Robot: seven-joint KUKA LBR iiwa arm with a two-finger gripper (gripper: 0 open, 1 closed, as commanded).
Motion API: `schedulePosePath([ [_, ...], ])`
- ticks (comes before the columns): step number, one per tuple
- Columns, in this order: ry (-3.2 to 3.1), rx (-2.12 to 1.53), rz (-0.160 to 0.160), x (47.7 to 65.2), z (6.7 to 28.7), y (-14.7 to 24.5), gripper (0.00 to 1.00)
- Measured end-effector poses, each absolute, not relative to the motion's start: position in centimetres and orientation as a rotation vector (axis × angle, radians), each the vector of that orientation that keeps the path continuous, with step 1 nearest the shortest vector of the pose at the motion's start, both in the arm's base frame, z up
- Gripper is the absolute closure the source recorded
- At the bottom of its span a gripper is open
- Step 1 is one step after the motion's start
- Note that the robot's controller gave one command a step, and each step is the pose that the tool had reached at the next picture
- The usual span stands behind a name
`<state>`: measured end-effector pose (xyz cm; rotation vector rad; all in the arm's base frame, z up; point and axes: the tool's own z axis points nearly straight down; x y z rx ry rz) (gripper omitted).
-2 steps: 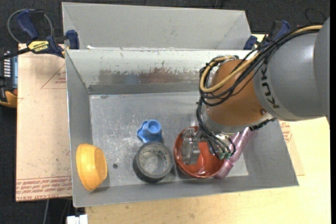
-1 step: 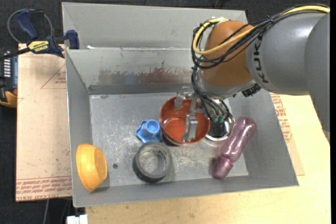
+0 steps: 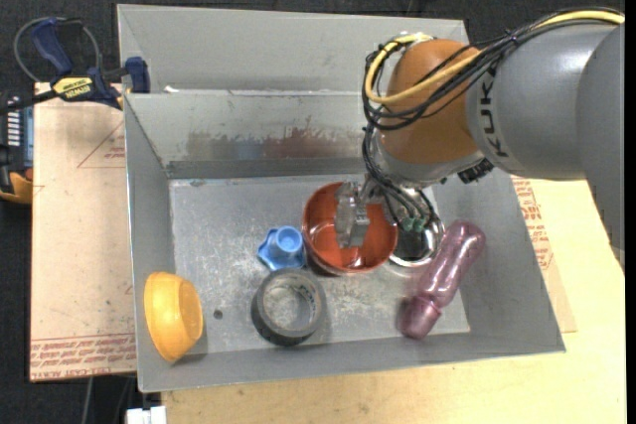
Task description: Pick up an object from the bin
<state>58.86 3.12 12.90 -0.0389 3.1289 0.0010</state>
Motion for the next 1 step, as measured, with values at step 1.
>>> schedulePosePath([
  [1,3.129,-0.039,0.001,58.86,12.9,3.12,1.0],
])
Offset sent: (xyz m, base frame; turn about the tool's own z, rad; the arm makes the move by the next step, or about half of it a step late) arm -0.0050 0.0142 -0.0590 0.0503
